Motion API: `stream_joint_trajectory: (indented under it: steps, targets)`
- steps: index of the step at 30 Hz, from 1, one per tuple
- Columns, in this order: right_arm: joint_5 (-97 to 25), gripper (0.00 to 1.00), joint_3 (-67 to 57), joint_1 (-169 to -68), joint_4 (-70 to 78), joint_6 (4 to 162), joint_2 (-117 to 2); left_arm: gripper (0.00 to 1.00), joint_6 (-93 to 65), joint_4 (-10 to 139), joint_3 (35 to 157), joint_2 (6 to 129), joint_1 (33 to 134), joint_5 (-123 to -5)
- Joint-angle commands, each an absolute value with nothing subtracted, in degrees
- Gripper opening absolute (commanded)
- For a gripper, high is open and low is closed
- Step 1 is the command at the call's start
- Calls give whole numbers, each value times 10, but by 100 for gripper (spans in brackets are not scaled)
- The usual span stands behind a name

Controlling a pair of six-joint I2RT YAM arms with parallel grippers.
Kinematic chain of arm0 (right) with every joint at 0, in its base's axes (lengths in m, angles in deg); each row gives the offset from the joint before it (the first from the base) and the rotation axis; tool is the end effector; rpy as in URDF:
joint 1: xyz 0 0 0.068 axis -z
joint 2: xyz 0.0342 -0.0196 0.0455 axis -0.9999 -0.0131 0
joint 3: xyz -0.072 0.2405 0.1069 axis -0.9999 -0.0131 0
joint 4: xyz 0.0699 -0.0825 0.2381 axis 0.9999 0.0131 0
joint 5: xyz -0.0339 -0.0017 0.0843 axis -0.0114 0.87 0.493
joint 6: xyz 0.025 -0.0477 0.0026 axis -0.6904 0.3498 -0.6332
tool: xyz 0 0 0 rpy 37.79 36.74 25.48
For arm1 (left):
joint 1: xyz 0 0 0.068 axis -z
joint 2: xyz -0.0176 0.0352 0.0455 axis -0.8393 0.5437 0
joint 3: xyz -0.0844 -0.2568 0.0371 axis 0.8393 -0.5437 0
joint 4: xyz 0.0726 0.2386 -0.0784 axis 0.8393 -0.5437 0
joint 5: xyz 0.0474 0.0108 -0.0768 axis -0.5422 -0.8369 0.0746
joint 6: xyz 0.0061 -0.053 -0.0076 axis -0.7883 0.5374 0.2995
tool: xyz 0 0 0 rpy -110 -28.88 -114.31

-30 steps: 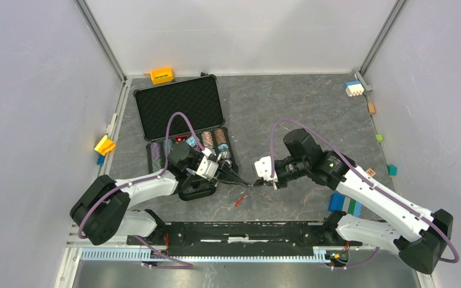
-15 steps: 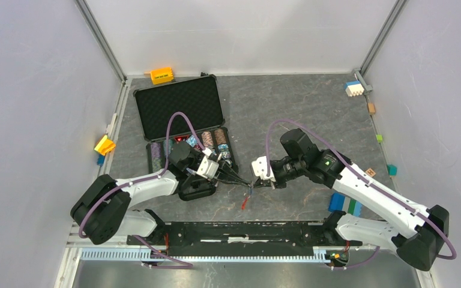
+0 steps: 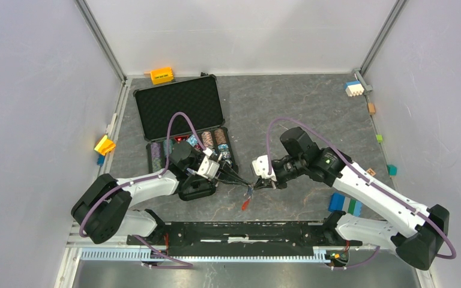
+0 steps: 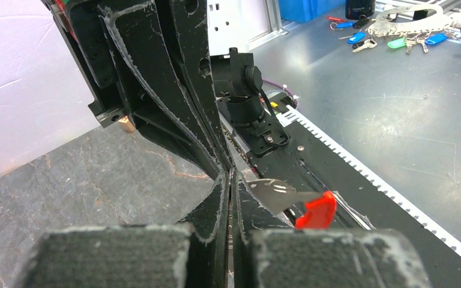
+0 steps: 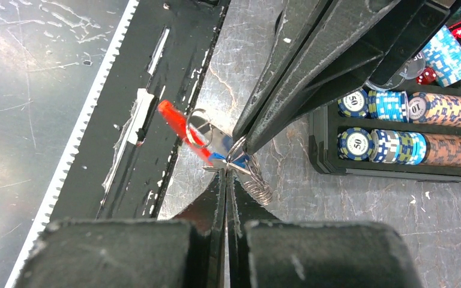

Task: Put the keys on the keyring

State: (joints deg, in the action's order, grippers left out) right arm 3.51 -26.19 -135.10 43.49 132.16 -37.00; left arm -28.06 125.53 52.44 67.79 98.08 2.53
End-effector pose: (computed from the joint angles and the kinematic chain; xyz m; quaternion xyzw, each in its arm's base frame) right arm 0.1275 0.1685 0.3061 -0.6989 0.5085 0.3789 0.3307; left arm 0.1630 -0.1873 0.2532 0.6278 0.2656 -0.5568 0.4747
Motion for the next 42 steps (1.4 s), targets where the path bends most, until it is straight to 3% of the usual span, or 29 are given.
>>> stream_joint_trajectory:
  steps: [1,17,19,22,27,31,42]
  targets:
    - [70,0,-231,-1352,443,1324,-370,2,-317,1258,533,682,983,16]
    - [3,0,-266,-1350,408,1301,-352,2,-309,1257,533,681,978,-1]
    - [-20,8,-276,-1349,389,1288,-346,2,-291,1271,533,680,976,-17]
    - [-51,34,-288,-1345,359,1269,-334,2,-244,1299,532,680,971,-59]
    - [-75,55,-304,-1337,322,1247,-322,2,-200,1309,531,674,964,-110]
    - [-81,60,-337,-1327,262,1219,-304,2,-173,1311,531,672,962,-136]
    - [-108,58,-399,-1311,150,1177,-277,2,-88,1373,529,686,956,-182]
